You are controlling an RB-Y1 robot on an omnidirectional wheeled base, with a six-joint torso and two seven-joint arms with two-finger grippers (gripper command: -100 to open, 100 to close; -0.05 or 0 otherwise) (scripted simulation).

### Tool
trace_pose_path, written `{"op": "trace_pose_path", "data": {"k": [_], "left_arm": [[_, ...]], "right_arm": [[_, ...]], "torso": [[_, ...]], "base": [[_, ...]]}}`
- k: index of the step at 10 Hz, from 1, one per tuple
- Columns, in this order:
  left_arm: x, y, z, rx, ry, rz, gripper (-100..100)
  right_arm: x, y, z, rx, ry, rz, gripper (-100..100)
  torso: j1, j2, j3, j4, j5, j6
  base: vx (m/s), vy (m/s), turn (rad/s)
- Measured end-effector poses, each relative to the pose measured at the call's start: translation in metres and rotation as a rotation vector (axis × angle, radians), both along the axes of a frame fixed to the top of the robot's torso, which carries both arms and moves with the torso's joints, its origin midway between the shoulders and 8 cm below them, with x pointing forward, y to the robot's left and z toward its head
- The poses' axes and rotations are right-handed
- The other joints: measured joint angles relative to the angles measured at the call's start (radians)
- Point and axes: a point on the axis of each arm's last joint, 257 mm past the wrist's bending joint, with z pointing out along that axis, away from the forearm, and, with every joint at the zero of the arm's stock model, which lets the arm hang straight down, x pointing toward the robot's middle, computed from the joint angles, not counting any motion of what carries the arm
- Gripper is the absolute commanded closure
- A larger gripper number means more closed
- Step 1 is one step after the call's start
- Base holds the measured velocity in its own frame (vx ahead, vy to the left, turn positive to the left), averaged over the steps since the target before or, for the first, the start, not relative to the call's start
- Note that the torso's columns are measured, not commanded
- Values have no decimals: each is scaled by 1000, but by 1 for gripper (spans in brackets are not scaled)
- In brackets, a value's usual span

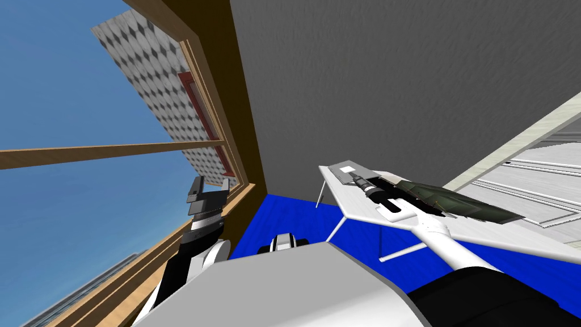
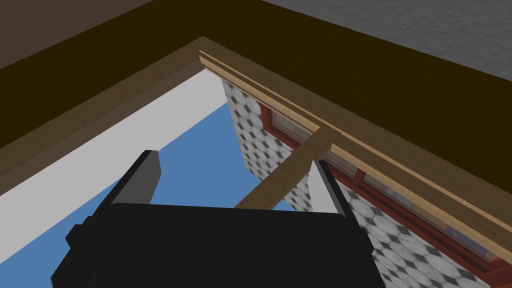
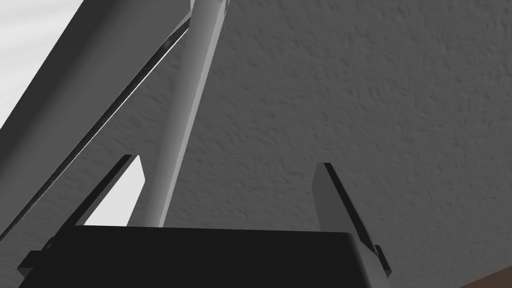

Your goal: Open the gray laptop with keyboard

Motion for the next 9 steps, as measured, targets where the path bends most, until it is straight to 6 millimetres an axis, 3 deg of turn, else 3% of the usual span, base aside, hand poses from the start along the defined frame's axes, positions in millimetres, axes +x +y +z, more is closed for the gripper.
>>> {"op": "trace_pose_path", "data": {"k": [3,4,9], "left_arm": [[0,0,0,0,0,0,0],[0,0,0,0,0,0,0],[0,0,0,0,0,0,0]], "right_arm": [[4,0,24,-8,2,6,-100],[4,-1,24,-3,2,5,0],[3,-1,18,2,10,2,0]], "torso": [[1,1,0,0,1,0],[-1,0,1,0,0,1],[0,0,0,0,0,0]], "base": [[3,21,-4],[0,0,0],[0,0,0]]}}
